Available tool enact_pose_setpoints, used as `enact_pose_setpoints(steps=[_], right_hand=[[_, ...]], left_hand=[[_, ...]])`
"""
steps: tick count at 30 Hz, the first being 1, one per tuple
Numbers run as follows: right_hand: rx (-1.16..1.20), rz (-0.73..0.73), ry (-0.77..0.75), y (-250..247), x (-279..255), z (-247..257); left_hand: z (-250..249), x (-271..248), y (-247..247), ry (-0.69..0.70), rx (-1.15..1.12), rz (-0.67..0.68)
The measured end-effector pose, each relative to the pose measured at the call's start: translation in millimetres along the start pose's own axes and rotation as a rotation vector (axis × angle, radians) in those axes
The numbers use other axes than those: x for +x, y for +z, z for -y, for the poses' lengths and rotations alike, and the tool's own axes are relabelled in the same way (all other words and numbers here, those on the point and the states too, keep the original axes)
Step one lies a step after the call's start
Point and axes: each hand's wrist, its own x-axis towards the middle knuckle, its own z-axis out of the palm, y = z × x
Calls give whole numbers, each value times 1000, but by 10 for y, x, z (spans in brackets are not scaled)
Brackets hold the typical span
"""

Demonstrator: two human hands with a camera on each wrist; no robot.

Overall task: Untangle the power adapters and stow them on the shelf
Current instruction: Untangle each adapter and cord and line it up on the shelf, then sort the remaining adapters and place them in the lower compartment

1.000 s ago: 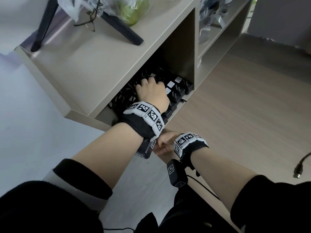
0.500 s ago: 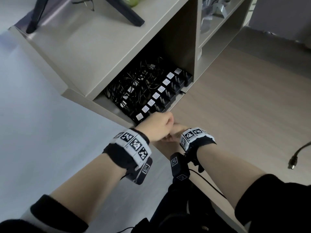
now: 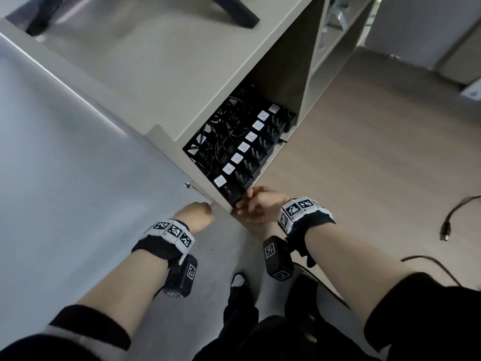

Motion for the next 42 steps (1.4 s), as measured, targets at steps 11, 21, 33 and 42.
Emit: enact_pose_setpoints(steps=[11, 21, 33, 42], right_hand=[[205, -340, -86, 259, 85, -175], [271, -368, -166, 472, 50, -283], [358, -483, -251, 639, 114, -526], [257, -386, -155, 1096, 133, -768]], left_hand=[[452, 570, -34, 22, -135, -246], [627, 828, 42, 46, -148, -252], [813, 929, -68, 10, -390, -214], [1504, 487, 409, -294, -486, -204]])
